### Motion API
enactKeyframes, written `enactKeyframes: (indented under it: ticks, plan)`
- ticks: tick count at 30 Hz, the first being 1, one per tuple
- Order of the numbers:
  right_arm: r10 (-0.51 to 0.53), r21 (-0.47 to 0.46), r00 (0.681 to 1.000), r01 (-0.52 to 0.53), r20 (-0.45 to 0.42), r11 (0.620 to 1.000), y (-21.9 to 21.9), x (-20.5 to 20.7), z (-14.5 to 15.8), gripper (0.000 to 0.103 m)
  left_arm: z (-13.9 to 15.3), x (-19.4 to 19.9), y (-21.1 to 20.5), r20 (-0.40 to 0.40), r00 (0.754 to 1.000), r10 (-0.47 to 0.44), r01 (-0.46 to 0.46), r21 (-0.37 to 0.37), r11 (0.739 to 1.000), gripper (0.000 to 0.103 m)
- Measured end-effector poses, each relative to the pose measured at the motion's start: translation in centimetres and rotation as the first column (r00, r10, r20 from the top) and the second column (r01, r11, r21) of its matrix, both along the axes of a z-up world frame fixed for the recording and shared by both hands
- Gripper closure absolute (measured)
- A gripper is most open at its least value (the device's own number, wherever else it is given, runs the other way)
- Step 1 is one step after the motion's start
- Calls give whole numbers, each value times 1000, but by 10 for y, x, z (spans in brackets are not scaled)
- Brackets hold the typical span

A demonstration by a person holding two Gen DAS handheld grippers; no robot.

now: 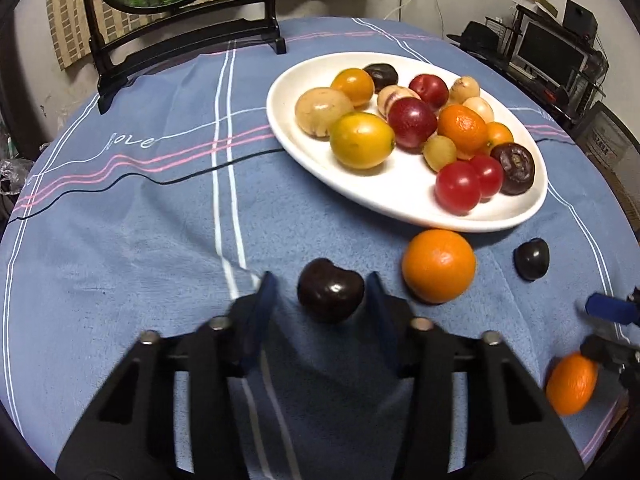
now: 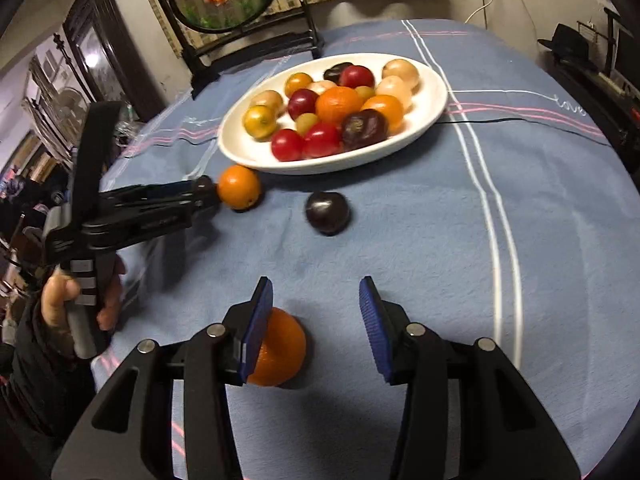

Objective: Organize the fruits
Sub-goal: 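Grasp an orange with the right tool while the left tool grasps a dark heart-shaped plum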

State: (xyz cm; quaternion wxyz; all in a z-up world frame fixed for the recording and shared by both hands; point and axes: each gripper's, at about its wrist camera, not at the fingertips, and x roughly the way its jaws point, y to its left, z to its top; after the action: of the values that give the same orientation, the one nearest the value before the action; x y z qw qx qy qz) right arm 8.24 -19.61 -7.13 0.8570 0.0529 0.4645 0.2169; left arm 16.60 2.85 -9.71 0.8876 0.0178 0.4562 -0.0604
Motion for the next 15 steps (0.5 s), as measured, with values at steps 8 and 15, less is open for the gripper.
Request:
enactKeyframes:
  ticks: [8, 15]
  plan:
    - [41, 20, 999, -42, 35, 999, 15, -29, 13, 42, 13, -24, -4, 37, 999, -32, 33, -39, 999, 72]
    - [29, -118, 999, -24, 39, 993, 33, -19, -4, 38, 35, -72, 6, 89, 996, -13, 25, -132, 991, 72]
